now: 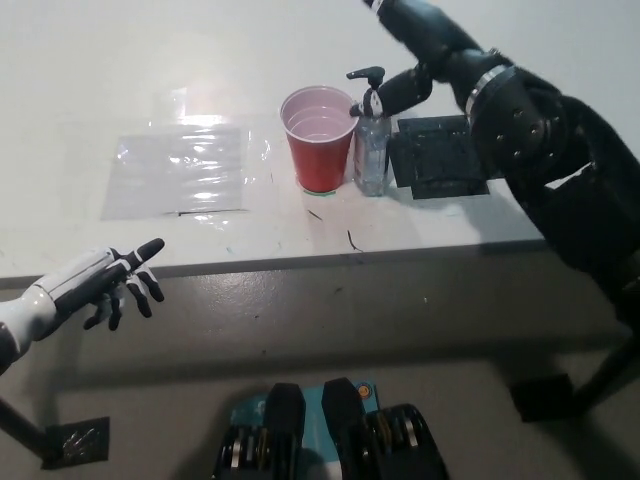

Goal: The robot uses its right hand to press the hand soap kept in the middle of the table to get liquid hand soap out

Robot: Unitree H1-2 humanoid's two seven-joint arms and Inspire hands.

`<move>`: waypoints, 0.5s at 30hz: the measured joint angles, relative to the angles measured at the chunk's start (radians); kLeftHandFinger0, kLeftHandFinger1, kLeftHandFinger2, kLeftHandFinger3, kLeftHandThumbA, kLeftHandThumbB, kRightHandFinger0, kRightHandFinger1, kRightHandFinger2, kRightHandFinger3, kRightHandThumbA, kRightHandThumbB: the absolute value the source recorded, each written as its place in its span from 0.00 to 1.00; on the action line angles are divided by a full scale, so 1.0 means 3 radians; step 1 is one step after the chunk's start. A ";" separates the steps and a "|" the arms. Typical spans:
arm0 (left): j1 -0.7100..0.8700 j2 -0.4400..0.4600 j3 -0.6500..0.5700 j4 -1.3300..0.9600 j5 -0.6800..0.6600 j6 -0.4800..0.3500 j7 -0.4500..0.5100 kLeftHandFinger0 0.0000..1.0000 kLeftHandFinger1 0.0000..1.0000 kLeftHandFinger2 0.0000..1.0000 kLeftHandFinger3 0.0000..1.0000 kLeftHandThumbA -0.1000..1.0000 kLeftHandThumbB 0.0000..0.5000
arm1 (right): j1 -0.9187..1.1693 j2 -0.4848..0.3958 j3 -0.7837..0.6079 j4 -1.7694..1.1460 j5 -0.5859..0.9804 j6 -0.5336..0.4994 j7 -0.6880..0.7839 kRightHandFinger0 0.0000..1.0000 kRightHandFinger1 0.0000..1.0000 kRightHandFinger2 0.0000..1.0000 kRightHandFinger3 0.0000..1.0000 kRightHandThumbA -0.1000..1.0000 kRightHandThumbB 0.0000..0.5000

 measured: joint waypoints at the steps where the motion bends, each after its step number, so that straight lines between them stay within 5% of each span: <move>1: 0.0000 0.0000 0.0000 0.0000 0.0002 0.0000 0.0000 0.10 0.20 0.38 0.65 1.00 0.37 | 0.0004 0.0003 0.0014 0.0011 -0.0020 -0.0011 0.0001 1.00 1.00 1.00 1.00 1.00 0.96; 6: -0.0003 0.0000 -0.0004 -0.0001 0.0022 0.0002 -0.0001 0.12 0.21 0.39 0.63 1.00 0.32 | 0.0023 0.0008 0.0078 0.0165 -0.0162 -0.0119 0.0022 1.00 1.00 1.00 1.00 1.00 0.83; 11: -0.0019 0.0001 -0.0013 -0.0018 0.0038 0.0007 -0.0005 0.11 0.20 0.38 0.62 1.00 0.35 | 0.0037 0.0008 0.0136 0.0284 -0.0263 -0.0244 0.0049 1.00 1.00 1.00 1.00 1.00 0.96; 15: -0.0039 0.0003 -0.0016 -0.0017 0.0039 0.0007 -0.0019 0.11 0.21 0.40 0.63 1.00 0.36 | 0.0050 0.0012 0.0199 0.0397 -0.0355 -0.0392 0.0076 1.00 1.00 1.00 1.00 1.00 0.92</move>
